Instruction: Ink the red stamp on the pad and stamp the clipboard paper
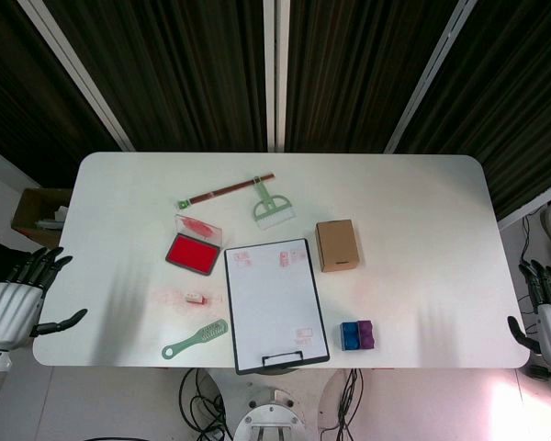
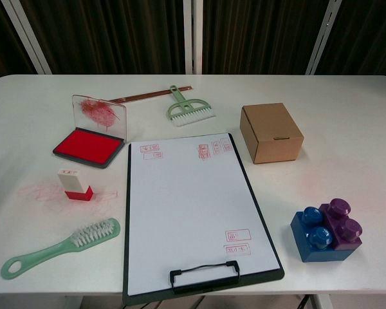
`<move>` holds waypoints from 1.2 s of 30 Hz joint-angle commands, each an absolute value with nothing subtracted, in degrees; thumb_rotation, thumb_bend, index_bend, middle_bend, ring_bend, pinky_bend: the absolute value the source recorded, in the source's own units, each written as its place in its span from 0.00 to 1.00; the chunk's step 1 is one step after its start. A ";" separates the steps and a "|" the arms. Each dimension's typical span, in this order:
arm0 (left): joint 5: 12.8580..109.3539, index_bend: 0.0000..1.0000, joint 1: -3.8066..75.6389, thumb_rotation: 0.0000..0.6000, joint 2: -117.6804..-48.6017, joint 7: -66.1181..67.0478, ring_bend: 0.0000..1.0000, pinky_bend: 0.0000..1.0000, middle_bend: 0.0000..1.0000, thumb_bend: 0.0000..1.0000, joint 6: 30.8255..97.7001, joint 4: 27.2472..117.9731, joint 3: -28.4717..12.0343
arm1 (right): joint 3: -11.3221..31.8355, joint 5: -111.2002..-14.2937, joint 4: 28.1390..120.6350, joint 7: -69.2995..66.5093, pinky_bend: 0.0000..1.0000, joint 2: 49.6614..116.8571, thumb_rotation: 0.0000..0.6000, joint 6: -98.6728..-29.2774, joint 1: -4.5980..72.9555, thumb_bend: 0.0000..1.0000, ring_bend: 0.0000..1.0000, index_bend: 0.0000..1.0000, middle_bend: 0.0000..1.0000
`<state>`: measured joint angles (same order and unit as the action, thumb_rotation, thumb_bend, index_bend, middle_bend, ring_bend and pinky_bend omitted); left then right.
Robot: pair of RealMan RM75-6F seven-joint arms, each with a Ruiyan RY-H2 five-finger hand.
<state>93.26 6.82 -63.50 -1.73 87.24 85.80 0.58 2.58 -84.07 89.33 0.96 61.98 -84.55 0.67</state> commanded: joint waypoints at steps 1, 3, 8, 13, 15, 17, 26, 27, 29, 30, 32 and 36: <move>93.27 0.14 6.82 0.18 -63.66 -1.90 0.07 0.18 0.09 0.11 87.26 85.68 0.56 | 2.57 -84.07 89.26 1.02 0.00 62.04 1.00 -84.50 0.70 0.26 0.00 0.00 0.00; 93.35 0.14 6.84 0.18 -63.75 -1.92 0.07 0.18 0.09 0.11 87.24 85.58 0.59 | 2.57 -84.04 89.17 0.99 0.00 62.04 1.00 -84.53 0.67 0.26 0.00 0.00 0.00; 93.80 0.14 6.83 0.19 -63.95 -1.83 0.07 0.18 0.09 0.11 87.39 85.54 0.76 | 2.47 -84.09 88.79 0.46 0.00 62.10 1.00 -84.83 0.41 0.26 0.00 0.00 0.00; 95.27 0.14 7.32 0.40 -63.49 -2.67 0.07 0.18 0.09 0.12 87.25 86.18 1.22 | 2.47 -84.28 88.71 0.18 0.00 62.06 1.00 -85.11 0.31 0.26 0.00 0.00 0.00; 96.09 0.14 7.81 0.58 -63.27 -2.22 0.09 0.22 0.09 0.12 86.83 86.78 1.41 | 2.55 -84.28 88.81 0.31 0.00 61.96 1.00 -85.10 0.38 0.26 0.00 0.00 0.00; 97.34 0.15 8.68 0.78 -63.40 -0.74 0.14 0.32 0.10 0.13 86.31 87.57 1.37 | 2.59 -84.27 89.05 0.36 0.00 61.88 1.00 -85.02 0.44 0.26 0.00 0.00 0.00; 99.37 0.26 15.15 1.00 -66.78 8.11 0.59 0.75 0.31 0.15 77.23 92.19 0.53 | 2.40 -84.14 88.77 0.59 0.00 62.20 1.00 -84.08 0.79 0.26 0.00 0.00 0.00; 99.29 0.27 15.84 1.00 -67.56 8.99 0.61 0.76 0.33 0.15 76.18 92.37 0.35 | 2.38 -84.18 88.71 0.58 0.00 62.20 1.00 -84.14 0.76 0.26 0.00 0.00 0.00; 98.79 0.28 17.37 1.00 -69.70 11.25 0.65 0.78 0.35 0.15 73.64 92.41 -0.05 | 2.38 -84.13 88.56 0.39 0.00 62.20 1.00 -84.27 0.65 0.26 0.00 0.00 0.00; 98.29 0.28 17.96 1.00 -70.68 12.15 0.65 0.78 0.35 0.15 72.47 92.39 -0.22 | 2.39 -84.04 88.48 0.25 0.00 62.18 1.00 -84.37 0.56 0.26 0.00 0.00 0.00; 96.56 0.28 19.24 1.00 -72.99 13.78 0.67 0.79 0.35 0.15 69.67 92.27 -0.65 | 2.34 -83.97 88.29 -0.01 0.00 62.10 1.00 -84.51 0.39 0.26 0.00 0.00 0.00; 92.70 0.29 21.23 1.00 -77.02 16.47 0.68 0.80 0.35 0.15 65.28 91.27 -1.63 | 2.36 -83.93 88.17 -0.38 0.00 61.83 1.00 -84.82 0.15 0.26 0.00 0.00 0.00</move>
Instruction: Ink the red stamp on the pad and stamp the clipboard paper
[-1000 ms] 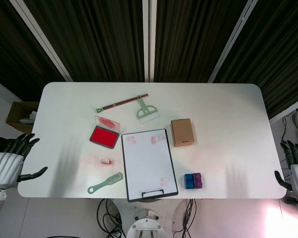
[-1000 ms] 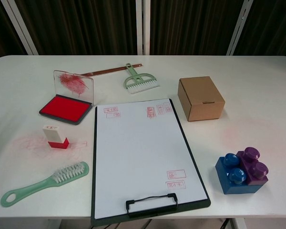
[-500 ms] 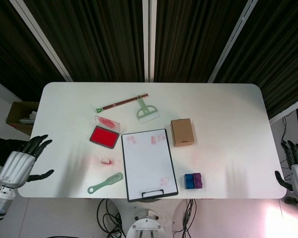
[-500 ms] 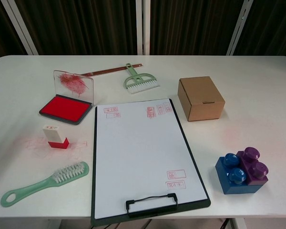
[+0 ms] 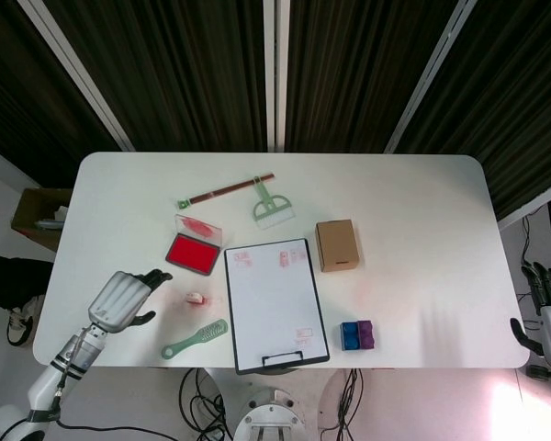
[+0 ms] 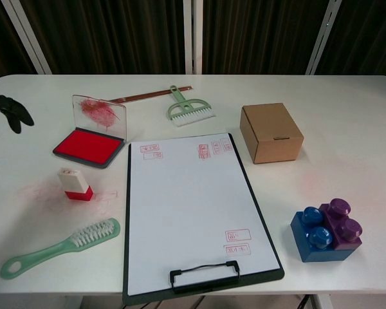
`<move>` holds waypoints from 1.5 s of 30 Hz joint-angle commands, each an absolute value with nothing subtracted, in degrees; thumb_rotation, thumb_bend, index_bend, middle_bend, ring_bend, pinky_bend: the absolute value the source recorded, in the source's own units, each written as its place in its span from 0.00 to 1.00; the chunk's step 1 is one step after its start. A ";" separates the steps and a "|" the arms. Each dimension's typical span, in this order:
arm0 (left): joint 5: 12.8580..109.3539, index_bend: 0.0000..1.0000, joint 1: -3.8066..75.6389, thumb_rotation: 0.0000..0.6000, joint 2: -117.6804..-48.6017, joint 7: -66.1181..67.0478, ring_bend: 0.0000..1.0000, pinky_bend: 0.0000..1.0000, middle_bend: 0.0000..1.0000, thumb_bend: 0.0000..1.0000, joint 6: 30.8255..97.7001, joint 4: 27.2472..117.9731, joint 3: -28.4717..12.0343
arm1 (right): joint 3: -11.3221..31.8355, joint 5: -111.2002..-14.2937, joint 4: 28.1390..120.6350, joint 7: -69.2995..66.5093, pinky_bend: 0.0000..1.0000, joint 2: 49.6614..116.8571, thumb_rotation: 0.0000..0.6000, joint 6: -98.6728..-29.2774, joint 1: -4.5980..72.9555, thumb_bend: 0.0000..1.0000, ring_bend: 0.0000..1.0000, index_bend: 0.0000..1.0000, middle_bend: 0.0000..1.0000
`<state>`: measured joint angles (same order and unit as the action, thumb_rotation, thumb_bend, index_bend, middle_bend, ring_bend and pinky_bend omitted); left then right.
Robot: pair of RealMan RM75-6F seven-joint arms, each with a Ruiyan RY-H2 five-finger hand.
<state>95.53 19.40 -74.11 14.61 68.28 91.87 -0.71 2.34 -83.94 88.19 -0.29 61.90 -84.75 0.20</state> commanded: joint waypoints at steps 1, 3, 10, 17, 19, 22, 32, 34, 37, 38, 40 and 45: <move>91.64 0.29 21.71 1.00 -78.08 17.19 0.68 0.80 0.35 0.15 64.30 90.92 -1.88 | 2.37 -83.93 88.18 -0.49 0.00 61.76 1.00 -84.91 0.09 0.26 0.00 0.00 0.00; 90.37 0.30 22.36 1.00 -79.57 18.03 0.69 0.81 0.35 0.15 63.25 90.28 -2.24 | 2.37 -83.92 88.14 -0.61 0.00 61.68 1.00 -84.93 0.05 0.26 0.00 0.00 0.00; 87.67 0.36 24.67 1.00 -83.38 19.29 0.70 0.84 0.38 0.17 60.38 87.69 -2.73 | 2.37 -83.81 87.91 -0.95 0.00 61.56 1.00 -84.63 0.10 0.26 0.00 0.00 0.00; 87.48 0.41 25.95 1.00 -86.10 19.59 0.72 0.87 0.43 0.21 60.51 84.76 -2.47 | 2.49 -83.52 87.68 -1.11 0.00 61.60 1.00 -84.38 0.15 0.26 0.00 0.00 0.00; 87.43 0.43 26.21 1.00 -86.50 19.55 0.73 0.88 0.45 0.21 60.55 84.26 -2.33 | 2.52 -83.41 87.57 -1.15 0.00 61.67 1.00 -84.32 0.16 0.26 0.00 0.00 0.00; 87.36 0.45 26.51 1.00 -86.96 19.19 0.74 0.88 0.47 0.21 60.65 83.95 -2.10 | 2.54 -83.30 87.45 -1.14 0.00 61.79 1.00 -84.13 0.22 0.26 0.00 0.00 0.00; 86.50 0.49 27.53 1.00 -88.39 19.51 0.76 0.90 0.51 0.26 60.10 82.19 -1.44 | 2.49 -83.28 87.19 -1.20 0.00 62.02 1.00 -84.01 0.21 0.26 0.00 0.00 0.00; 86.15 0.49 27.71 1.00 -88.29 20.09 0.76 0.90 0.51 0.26 59.95 82.22 -1.40 | 2.62 -82.96 86.95 -1.41 0.00 61.97 1.00 -83.80 0.25 0.26 0.00 0.00 0.00; 85.47 0.49 27.95 1.00 -88.18 20.77 0.76 0.90 0.51 0.26 59.67 82.64 -1.41 | 2.62 -82.87 86.79 -1.59 0.00 62.05 1.00 -83.56 0.33 0.26 0.00 0.00 0.00; 85.23 0.49 28.04 1.00 -88.14 20.98 0.76 0.90 0.51 0.26 59.54 82.81 -1.42 | 2.62 -82.86 86.74 -1.62 0.00 62.10 1.00 -83.48 0.36 0.26 0.00 0.00 0.00; 84.88 0.49 28.25 1.00 -88.07 21.43 0.76 0.90 0.51 0.27 59.38 83.22 -1.42 | 2.63 -82.81 86.59 -1.73 0.00 62.24 1.00 -83.33 0.43 0.26 0.00 0.00 0.00; 84.25 0.49 28.54 1.00 -88.07 21.40 0.76 0.90 0.51 0.27 59.39 83.86 -1.46 | 2.70 -82.54 86.01 -2.11 0.00 62.49 1.00 -82.98 0.52 0.26 0.00 0.00 0.00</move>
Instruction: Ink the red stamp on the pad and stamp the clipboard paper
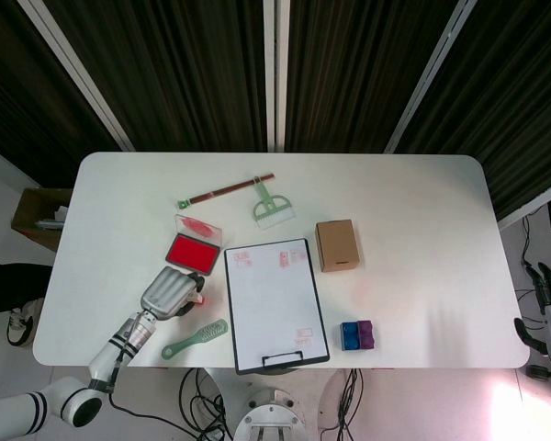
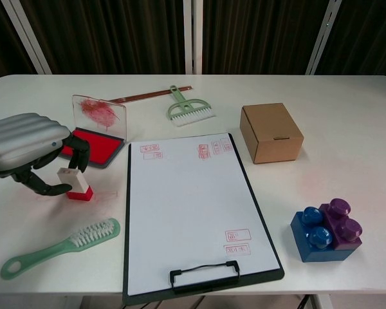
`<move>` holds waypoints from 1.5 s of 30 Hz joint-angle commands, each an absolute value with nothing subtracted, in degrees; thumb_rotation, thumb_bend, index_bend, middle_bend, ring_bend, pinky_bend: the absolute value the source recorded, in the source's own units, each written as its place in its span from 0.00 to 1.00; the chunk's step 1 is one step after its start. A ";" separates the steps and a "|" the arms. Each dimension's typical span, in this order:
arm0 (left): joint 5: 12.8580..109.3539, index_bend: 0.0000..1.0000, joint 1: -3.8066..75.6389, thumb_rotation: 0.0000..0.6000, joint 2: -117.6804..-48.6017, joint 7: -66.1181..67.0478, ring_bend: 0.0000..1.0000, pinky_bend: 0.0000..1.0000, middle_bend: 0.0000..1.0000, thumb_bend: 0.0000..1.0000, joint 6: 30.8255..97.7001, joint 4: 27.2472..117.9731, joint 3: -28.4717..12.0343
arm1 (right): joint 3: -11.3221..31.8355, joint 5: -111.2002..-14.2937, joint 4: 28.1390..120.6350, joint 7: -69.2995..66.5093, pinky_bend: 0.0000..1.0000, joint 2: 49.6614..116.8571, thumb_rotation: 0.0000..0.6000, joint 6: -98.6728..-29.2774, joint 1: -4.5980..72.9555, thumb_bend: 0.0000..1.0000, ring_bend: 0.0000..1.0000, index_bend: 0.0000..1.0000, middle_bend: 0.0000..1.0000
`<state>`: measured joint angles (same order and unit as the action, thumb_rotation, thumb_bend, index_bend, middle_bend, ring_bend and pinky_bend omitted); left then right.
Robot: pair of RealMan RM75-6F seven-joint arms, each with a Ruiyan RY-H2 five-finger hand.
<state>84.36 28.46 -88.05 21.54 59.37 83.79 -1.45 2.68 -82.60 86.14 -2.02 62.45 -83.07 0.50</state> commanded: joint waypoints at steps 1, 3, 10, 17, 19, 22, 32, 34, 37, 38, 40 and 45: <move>84.13 0.48 28.62 1.00 -88.11 21.20 0.76 0.90 0.51 0.28 59.36 83.86 -1.46 | 2.71 -82.48 85.87 -2.21 0.00 62.52 1.00 -82.90 0.54 0.26 0.00 0.00 0.00; 84.04 0.48 28.75 1.00 -88.16 20.85 0.76 0.90 0.51 0.28 59.29 83.74 -1.39 | 2.72 -82.45 85.70 -2.32 0.00 62.56 1.00 -82.82 0.57 0.26 0.00 0.00 0.00; 83.53 0.49 29.26 1.00 -88.35 19.79 0.76 0.90 0.52 0.31 58.78 83.43 -1.08 | 2.76 -82.35 85.33 -2.56 0.00 62.65 1.00 -82.57 0.68 0.26 0.00 0.00 0.00; 83.16 0.51 29.66 1.00 -88.16 19.37 0.78 0.90 0.55 0.31 58.70 83.45 -1.00 | 2.70 -82.29 85.30 -2.44 0.00 62.68 1.00 -82.52 0.63 0.26 0.00 0.00 0.00; 83.04 0.52 29.71 1.00 -88.15 19.18 0.78 0.90 0.56 0.32 58.76 83.42 -0.97 | 2.71 -82.23 85.35 -2.36 0.00 62.65 1.00 -82.52 0.61 0.26 0.00 0.00 0.00; 82.83 0.53 29.75 1.00 -88.21 18.74 0.78 0.90 0.57 0.32 58.81 83.20 -0.93 | 2.68 -82.23 85.45 -2.19 0.00 62.62 1.00 -82.49 0.60 0.26 0.00 0.00 0.00; 81.50 0.56 30.24 1.00 -87.77 16.48 0.79 0.91 0.59 0.32 58.17 82.79 -1.40 | 2.63 -82.26 85.77 -1.75 0.00 62.57 1.00 -82.45 0.62 0.26 0.00 0.00 0.00; 81.33 0.56 30.41 1.00 -87.54 15.17 0.79 0.91 0.60 0.33 57.98 82.88 -1.63 | 2.60 -82.32 85.90 -1.64 0.00 62.53 1.00 -82.46 0.63 0.26 0.00 0.00 0.00; 81.64 0.58 30.62 1.00 -87.20 13.21 0.80 0.91 0.62 0.34 58.26 82.71 -1.94 | 2.60 -82.37 86.08 -1.44 0.00 62.46 1.00 -82.55 0.61 0.26 0.00 0.00 0.00; 81.79 0.59 30.64 1.00 -87.15 12.44 0.81 0.92 0.63 0.34 58.45 82.68 -2.04 | 2.61 -82.37 86.15 -1.39 0.00 62.42 1.00 -82.60 0.60 0.26 0.00 0.00 0.00; 82.19 0.60 30.72 1.00 -86.93 10.52 0.82 0.92 0.64 0.35 58.72 82.53 -2.16 | 2.63 -82.40 86.30 -1.24 0.00 62.34 1.00 -82.75 0.55 0.26 0.00 0.00 0.00; 82.50 0.60 31.87 1.00 -85.84 6.17 0.82 0.93 0.64 0.35 58.68 81.98 -3.73 | 2.67 -82.43 86.95 -0.74 0.00 62.03 1.00 -82.96 0.51 0.26 0.00 0.00 0.00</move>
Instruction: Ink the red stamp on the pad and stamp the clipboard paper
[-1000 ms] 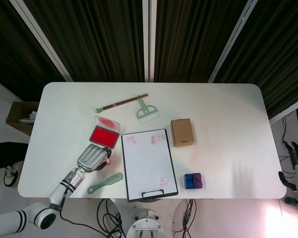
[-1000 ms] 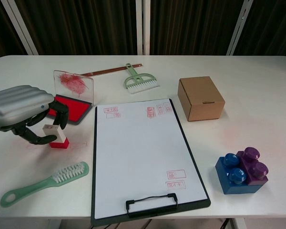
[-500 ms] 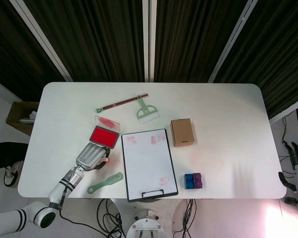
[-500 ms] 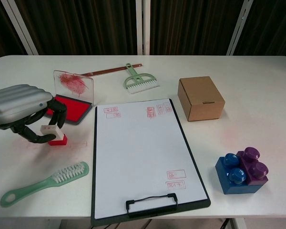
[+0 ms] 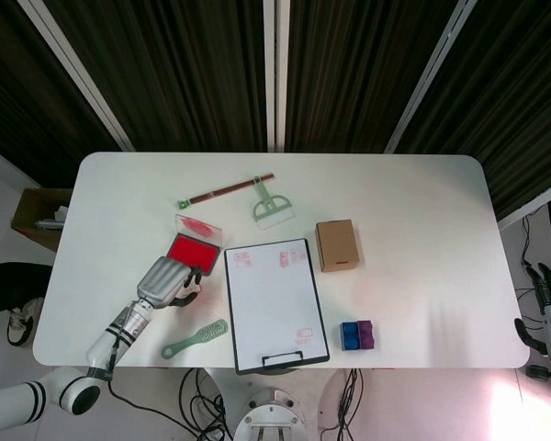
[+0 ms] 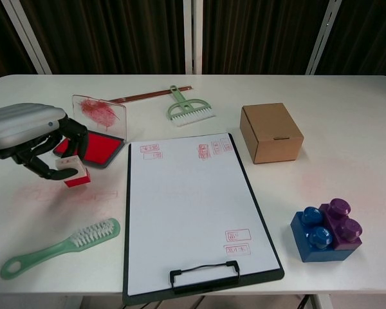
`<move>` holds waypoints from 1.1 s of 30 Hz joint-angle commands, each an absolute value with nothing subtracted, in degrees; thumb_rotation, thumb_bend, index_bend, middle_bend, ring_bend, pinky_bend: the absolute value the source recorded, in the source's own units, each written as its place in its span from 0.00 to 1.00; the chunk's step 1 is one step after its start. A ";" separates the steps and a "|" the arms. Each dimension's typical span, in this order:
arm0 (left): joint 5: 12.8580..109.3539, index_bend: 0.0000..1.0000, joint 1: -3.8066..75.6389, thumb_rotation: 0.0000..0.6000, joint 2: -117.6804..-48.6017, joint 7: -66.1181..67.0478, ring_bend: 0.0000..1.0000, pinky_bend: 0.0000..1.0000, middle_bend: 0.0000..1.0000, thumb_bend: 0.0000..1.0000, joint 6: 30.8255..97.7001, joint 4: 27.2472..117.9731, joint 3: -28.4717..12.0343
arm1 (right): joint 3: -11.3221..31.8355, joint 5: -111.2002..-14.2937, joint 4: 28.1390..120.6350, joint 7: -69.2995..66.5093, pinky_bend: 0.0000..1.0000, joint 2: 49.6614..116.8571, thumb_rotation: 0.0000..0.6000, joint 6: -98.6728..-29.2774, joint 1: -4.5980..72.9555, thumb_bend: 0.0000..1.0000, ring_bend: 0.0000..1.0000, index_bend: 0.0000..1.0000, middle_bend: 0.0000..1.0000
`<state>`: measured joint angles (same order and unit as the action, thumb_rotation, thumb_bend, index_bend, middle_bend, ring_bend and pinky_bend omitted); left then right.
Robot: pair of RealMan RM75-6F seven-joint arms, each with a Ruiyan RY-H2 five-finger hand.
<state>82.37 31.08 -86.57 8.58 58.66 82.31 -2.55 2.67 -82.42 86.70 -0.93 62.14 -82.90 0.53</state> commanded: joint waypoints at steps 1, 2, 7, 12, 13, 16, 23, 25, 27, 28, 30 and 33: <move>82.41 0.60 32.19 1.00 -85.64 5.06 0.83 0.93 0.64 0.35 58.68 81.84 -4.31 | 2.67 -82.43 87.07 -0.61 0.00 61.99 1.00 -82.98 0.50 0.26 0.00 0.00 0.00; 82.34 0.60 32.51 1.00 -85.47 3.92 0.83 0.93 0.64 0.35 58.77 81.62 -4.94 | 2.67 -82.42 87.20 -0.49 0.00 61.97 1.00 -82.99 0.50 0.26 0.00 0.00 0.00; 82.49 0.60 34.42 1.00 -85.95 -2.16 0.84 0.94 0.65 0.36 59.76 77.83 -8.17 | 2.64 -82.32 87.89 0.38 0.00 61.92 1.00 -83.07 0.45 0.26 0.00 0.00 0.00; 79.34 0.61 36.13 1.00 -88.20 -7.44 0.85 0.94 0.65 0.36 56.20 71.71 -9.59 | 2.68 -82.20 88.74 1.35 0.00 61.66 1.00 -83.34 0.34 0.26 0.00 0.00 0.00; 78.50 0.61 36.33 1.00 -88.60 -8.71 0.85 0.94 0.65 0.36 55.17 71.16 -9.75 | 2.70 -82.16 88.88 1.52 0.00 61.60 1.00 -83.40 0.32 0.26 0.00 0.00 0.00; 76.28 0.61 37.24 1.00 -89.55 -11.36 0.85 0.94 0.65 0.36 51.70 69.62 -10.03 | 2.71 -82.01 89.38 2.09 0.00 61.47 1.00 -83.42 0.28 0.26 0.00 0.00 0.00; 74.27 0.61 38.56 1.00 -91.76 -12.50 0.85 0.94 0.66 0.37 49.06 66.30 -10.32 | 2.65 -81.82 90.14 2.92 0.00 61.27 1.00 -83.58 0.11 0.26 0.00 0.00 0.00; 73.92 0.61 38.76 1.00 -92.40 -12.70 0.85 0.94 0.66 0.37 48.67 65.41 -10.29 | 2.73 -81.65 90.20 2.94 0.00 61.19 1.00 -83.61 0.08 0.26 0.00 0.00 0.00; 73.71 0.61 38.91 1.00 -93.02 -12.87 0.85 0.94 0.66 0.37 48.61 64.49 -10.34 | 2.74 -81.62 90.23 2.95 0.00 61.14 1.00 -83.58 0.08 0.26 0.00 0.00 0.00; 73.56 0.61 38.98 1.00 -93.44 -13.06 0.85 0.94 0.66 0.37 48.60 63.86 -10.40 | 2.72 -81.64 90.24 2.95 0.00 61.12 1.00 -83.54 0.09 0.26 0.00 0.00 0.00; 73.40 0.61 39.11 1.00 -93.92 -13.21 0.85 0.94 0.66 0.37 48.38 63.03 -10.36 | 2.69 -81.66 90.25 2.96 0.00 61.11 1.00 -83.50 0.09 0.26 0.00 0.00 0.00; 73.17 0.61 39.27 1.00 -94.57 -13.08 0.85 0.94 0.66 0.37 47.91 61.72 -10.09 | 2.68 -81.60 90.18 2.88 0.00 61.08 1.00 -83.41 0.10 0.26 0.00 0.00 0.00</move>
<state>73.31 39.17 -94.31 -13.09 48.11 62.05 -10.19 2.68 -81.59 90.18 2.88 61.08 -83.41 0.10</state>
